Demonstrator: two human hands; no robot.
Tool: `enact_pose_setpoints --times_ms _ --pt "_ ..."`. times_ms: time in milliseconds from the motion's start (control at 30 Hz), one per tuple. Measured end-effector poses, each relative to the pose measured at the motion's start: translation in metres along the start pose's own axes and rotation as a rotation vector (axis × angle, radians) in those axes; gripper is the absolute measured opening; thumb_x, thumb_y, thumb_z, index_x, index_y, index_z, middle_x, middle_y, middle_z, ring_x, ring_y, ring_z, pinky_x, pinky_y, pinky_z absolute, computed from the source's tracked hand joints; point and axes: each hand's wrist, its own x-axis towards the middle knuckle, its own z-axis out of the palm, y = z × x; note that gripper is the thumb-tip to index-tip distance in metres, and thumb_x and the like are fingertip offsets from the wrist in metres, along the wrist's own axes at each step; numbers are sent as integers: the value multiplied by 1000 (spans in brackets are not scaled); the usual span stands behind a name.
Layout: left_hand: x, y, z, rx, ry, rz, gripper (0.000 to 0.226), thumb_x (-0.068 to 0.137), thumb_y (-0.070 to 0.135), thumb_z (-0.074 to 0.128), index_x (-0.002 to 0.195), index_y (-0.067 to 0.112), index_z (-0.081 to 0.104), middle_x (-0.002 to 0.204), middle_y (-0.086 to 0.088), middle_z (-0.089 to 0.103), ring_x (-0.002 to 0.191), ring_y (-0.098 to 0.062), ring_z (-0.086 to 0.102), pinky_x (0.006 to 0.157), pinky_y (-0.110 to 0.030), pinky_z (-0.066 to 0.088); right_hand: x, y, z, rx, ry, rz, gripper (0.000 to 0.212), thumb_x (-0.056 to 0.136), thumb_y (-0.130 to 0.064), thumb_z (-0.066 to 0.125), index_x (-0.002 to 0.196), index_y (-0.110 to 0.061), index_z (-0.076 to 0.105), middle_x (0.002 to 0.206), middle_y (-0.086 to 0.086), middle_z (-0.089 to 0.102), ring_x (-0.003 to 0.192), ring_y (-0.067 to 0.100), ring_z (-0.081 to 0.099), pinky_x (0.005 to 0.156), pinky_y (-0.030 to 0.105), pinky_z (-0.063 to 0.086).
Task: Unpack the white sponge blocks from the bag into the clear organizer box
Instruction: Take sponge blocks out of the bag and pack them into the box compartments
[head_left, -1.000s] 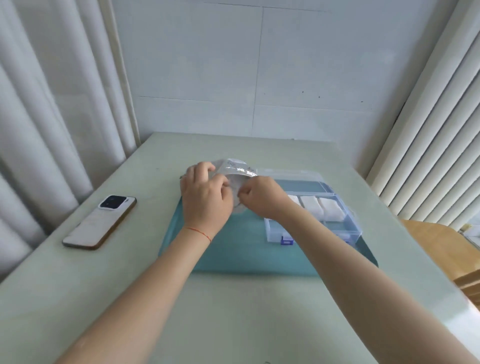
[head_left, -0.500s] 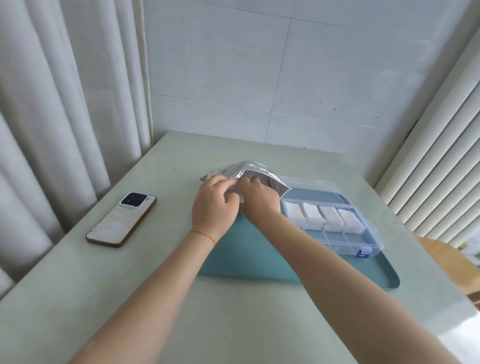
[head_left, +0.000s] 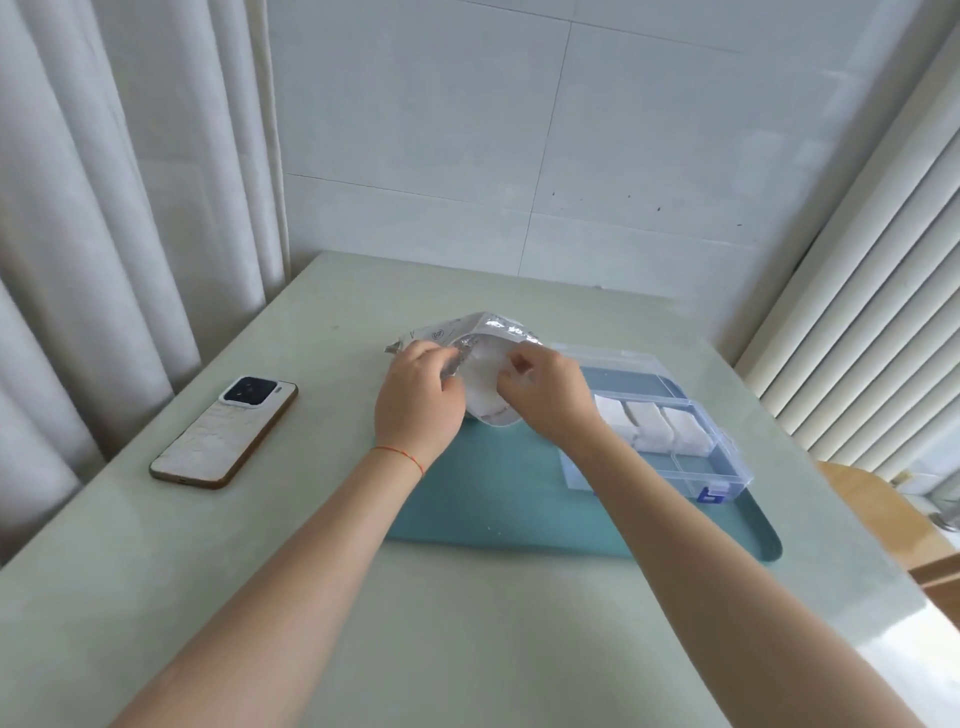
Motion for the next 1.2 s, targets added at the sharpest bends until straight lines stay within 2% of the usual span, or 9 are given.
enact_pose_setpoints --times_ms 100,233,333,433,533,733,833,967,1200 --pt "-5 3 5 39 49 22 32 84 2 53 110 9 71 115 -10 55 112 -30 48 96 -32 41 -6 3 -20 296 -71 143 7 84 -17 61 85 -14 67 78 3 67 61 13 48 53 24 38" --pt "-18 17 2 -54 199 60 21 82 20 49 76 10 66 88 -8 57 85 -24 53 75 -32 45 -15 14 -51 543 -197 205 8 89 -9 61 86 -10 68 50 -9 48 44 12 32 42 21 26" --pt "-21 42 -1 -316 -91 -262 42 89 39 43 75 6 65 71 -7 66 70 -29 62 70 -42 52 -20 27 -69 644 -312 183 11 92 -7 59 83 -8 65 47 -4 37 44 13 25 43 22 20" --pt "-21 58 6 -981 -603 -585 64 95 57 43 123 3 64 102 -17 69 89 -32 66 73 -40 58 -25 33 -78 667 -387 140 9 93 -10 62 87 -3 64 53 -1 37 46 14 25 45 23 21" --pt "-24 70 20 -1288 -762 -614 63 91 54 48 131 6 59 124 -17 63 111 -36 60 94 -45 53 -29 34 -81 669 -329 154 7 92 -11 65 96 -5 64 57 -2 53 41 11 35 42 20 26" --pt "-16 90 46 -1432 -602 -766 35 101 30 47 126 9 62 114 -18 69 98 -31 68 79 -43 60 -21 50 -90 307 -141 133 17 84 -23 75 77 -17 61 66 -7 61 51 3 48 47 14 35" --pt "-11 96 53 -1411 -616 -827 39 100 39 47 115 7 65 105 -15 70 98 -32 66 70 -35 59 -15 58 -105 251 -96 107 18 82 -27 77 74 -17 64 74 -3 62 55 6 47 48 11 35" --pt "-3 102 62 -1396 -713 -843 54 94 57 46 105 9 67 97 -12 68 86 -30 63 67 -31 50 -6 67 -120 456 -211 165 24 76 -39 80 66 -22 67 62 -8 55 60 12 42 61 30 36" --pt "9 103 75 -1383 -861 -796 66 86 69 43 116 15 65 96 -4 66 77 -21 53 68 -31 46 4 59 -112 281 -287 128 20 77 -35 81 75 -19 69 60 -10 64 62 14 50 64 28 38"
